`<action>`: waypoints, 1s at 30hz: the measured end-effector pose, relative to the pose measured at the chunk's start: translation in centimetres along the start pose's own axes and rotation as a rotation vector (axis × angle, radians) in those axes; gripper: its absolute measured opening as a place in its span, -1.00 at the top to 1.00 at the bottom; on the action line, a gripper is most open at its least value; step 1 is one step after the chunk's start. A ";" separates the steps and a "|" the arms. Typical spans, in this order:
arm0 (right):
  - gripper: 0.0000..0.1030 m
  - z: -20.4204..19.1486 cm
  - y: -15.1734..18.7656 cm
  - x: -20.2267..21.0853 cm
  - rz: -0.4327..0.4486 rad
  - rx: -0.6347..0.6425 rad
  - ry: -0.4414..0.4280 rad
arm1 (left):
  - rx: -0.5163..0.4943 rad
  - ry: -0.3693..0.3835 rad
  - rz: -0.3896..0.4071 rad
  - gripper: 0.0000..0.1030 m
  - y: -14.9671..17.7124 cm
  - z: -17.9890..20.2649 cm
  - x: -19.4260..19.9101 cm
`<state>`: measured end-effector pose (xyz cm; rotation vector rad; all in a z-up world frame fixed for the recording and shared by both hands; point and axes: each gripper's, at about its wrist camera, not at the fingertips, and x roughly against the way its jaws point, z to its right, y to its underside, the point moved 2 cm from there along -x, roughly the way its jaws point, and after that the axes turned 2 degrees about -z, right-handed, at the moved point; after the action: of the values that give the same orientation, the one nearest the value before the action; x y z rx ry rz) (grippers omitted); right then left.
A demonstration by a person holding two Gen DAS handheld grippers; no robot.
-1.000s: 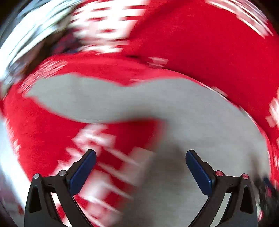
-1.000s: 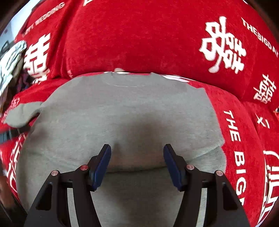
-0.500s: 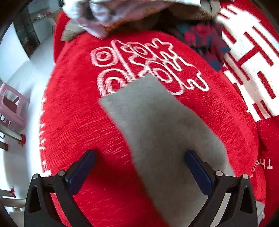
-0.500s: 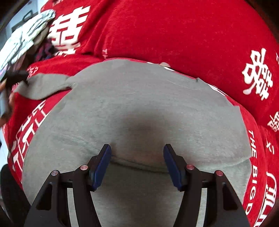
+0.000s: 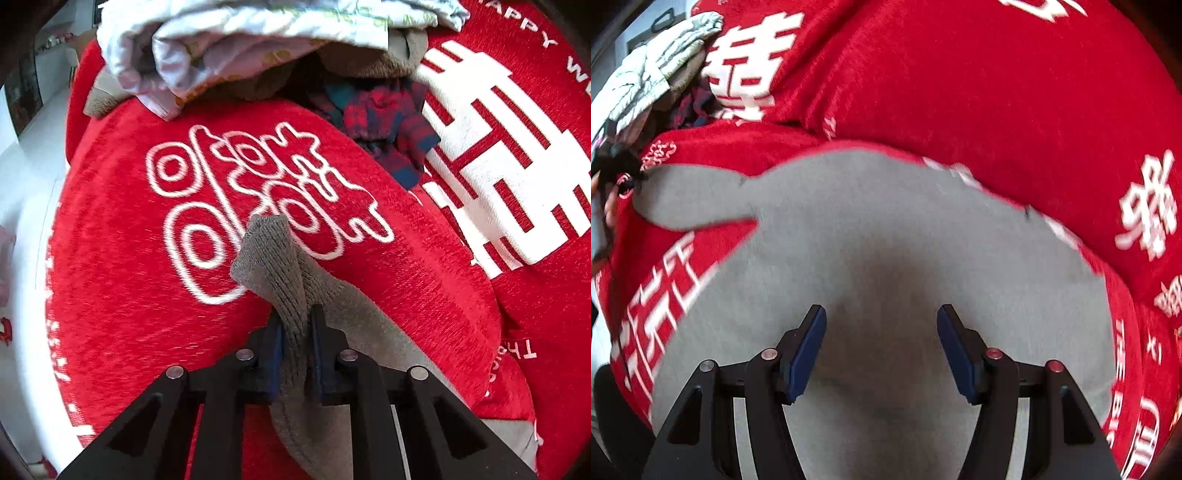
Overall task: Fold small clothes
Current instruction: 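Carry the held sleeve across the sweater body and open the left gripper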
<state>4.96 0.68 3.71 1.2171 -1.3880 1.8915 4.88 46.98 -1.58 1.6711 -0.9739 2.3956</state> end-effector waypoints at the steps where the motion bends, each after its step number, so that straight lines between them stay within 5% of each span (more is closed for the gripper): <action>1: -0.29 -0.6 -1.2 -0.6 0.003 0.009 -0.001 | -0.008 -0.003 0.022 0.71 0.2 -0.2 0.9; 8: -0.28 -4.8 -8.6 -8.0 -0.063 0.045 0.055 | -0.087 -0.021 0.117 0.71 0.8 0.1 4.8; 12: -0.27 -7.5 -9.6 -12.0 -0.165 0.025 0.043 | -0.110 -0.007 0.146 0.71 0.9 0.4 6.2; 13: -0.28 -8.1 -9.9 -11.6 -0.128 0.028 0.052 | -0.112 0.003 0.150 0.71 0.7 0.5 6.6; 15: -0.28 -9.0 -10.2 -11.0 -0.154 0.033 -0.119 | -0.112 0.014 0.150 0.71 0.3 0.6 7.3; 17: -0.24 -8.6 -10.1 -9.6 -0.130 0.007 -0.175 | -0.122 0.014 0.148 0.71 0.2 0.9 7.8; 21: -0.24 -6.0 -8.6 -7.0 -0.092 0.033 -0.020 | -0.168 0.020 0.143 0.71 0.9 2.5 9.1; 30: -0.25 2.8 -2.7 -2.5 -0.085 -0.130 -0.044 | -0.308 0.054 0.158 0.71 4.9 8.9 13.1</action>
<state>9.33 -0.63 3.13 1.2406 -1.4349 1.6997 4.95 34.53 9.40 1.4625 -1.4275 2.2215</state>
